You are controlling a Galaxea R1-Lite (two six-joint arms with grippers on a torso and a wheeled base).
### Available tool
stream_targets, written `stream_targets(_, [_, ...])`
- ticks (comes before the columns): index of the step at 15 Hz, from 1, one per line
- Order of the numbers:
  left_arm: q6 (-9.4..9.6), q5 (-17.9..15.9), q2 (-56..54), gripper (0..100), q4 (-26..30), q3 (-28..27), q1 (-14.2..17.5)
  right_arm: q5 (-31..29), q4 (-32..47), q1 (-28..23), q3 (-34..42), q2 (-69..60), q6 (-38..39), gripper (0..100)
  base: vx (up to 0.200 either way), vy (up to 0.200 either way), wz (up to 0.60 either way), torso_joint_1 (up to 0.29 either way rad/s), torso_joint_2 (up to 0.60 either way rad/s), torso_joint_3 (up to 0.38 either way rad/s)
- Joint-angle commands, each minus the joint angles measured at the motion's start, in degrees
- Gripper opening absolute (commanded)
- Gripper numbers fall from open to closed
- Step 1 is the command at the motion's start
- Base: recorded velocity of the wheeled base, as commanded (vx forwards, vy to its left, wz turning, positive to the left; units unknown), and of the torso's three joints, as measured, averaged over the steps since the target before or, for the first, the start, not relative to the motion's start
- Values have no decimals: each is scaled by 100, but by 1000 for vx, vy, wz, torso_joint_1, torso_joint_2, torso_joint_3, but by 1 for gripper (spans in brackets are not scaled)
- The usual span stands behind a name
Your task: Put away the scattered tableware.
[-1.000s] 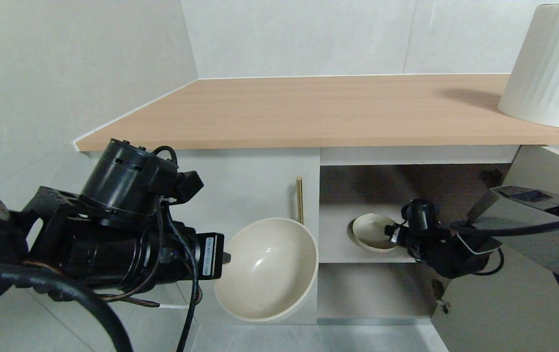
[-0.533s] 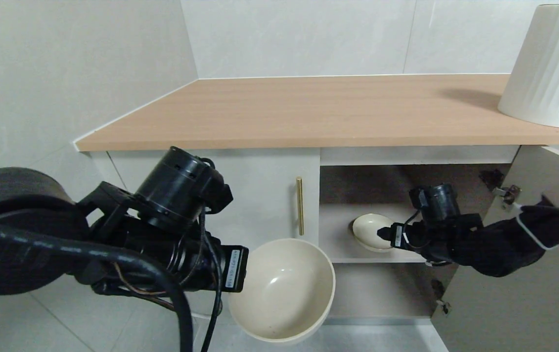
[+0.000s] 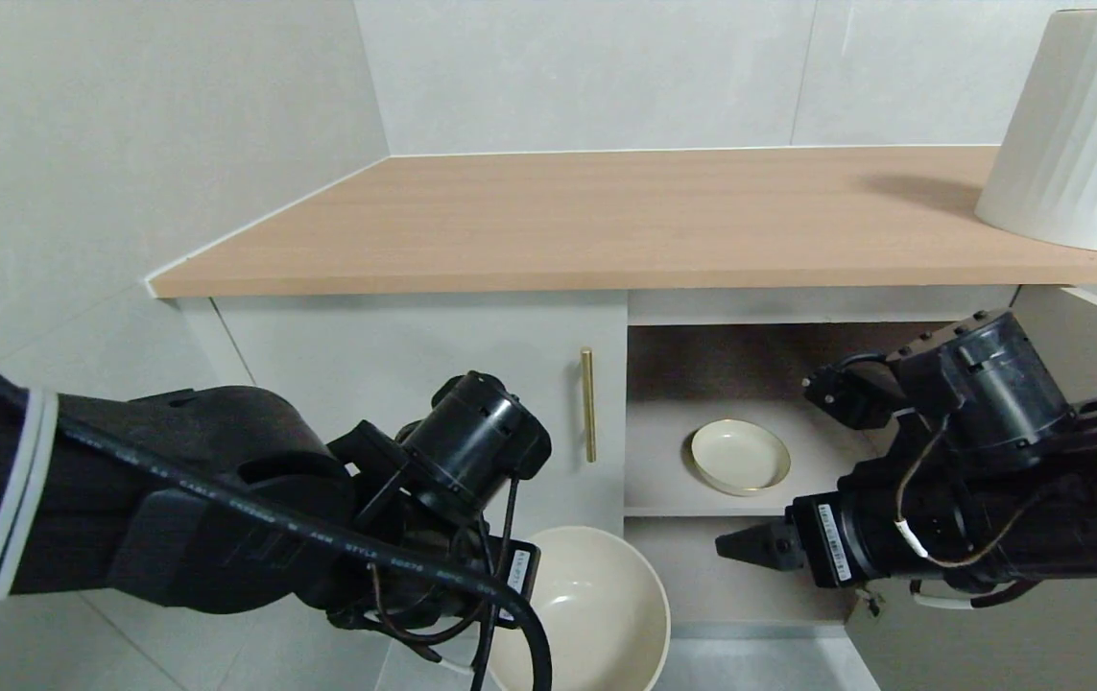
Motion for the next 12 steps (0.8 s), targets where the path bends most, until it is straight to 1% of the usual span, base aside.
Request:
stream_targets(1, [-1, 22, -5, 0, -6, -2, -80, 12, 15, 301, 23, -178, 12, 100, 0, 0, 0, 0, 0, 0])
stream_targets(2, [-1, 30, -58, 0, -32, -2, -97, 3, 15, 389, 67, -107, 12, 100, 0, 0, 0, 0, 0, 0])
stream_targets(3, [-10, 66, -155, 0, -32, -2, -150, -32, -2, 600, 129, 69, 12, 100, 0, 0, 0, 0, 0, 0])
stream_targets(6, [-10, 74, -348, 0, -32, 7, -291, -67, -29, 802, 146, 508, 47, 100, 0, 0, 0, 0, 0, 0])
stream_targets(10, [-10, 92, -427, 0, -32, 16, -423, -67, -46, 854, 111, 649, 56, 100, 0, 0, 0, 0, 0, 0])
stream_targets(12, [-10, 83, -383, 0, -32, 24, -467, -67, -178, 863, 120, 763, 108, 100, 0, 0, 0, 0, 0, 0])
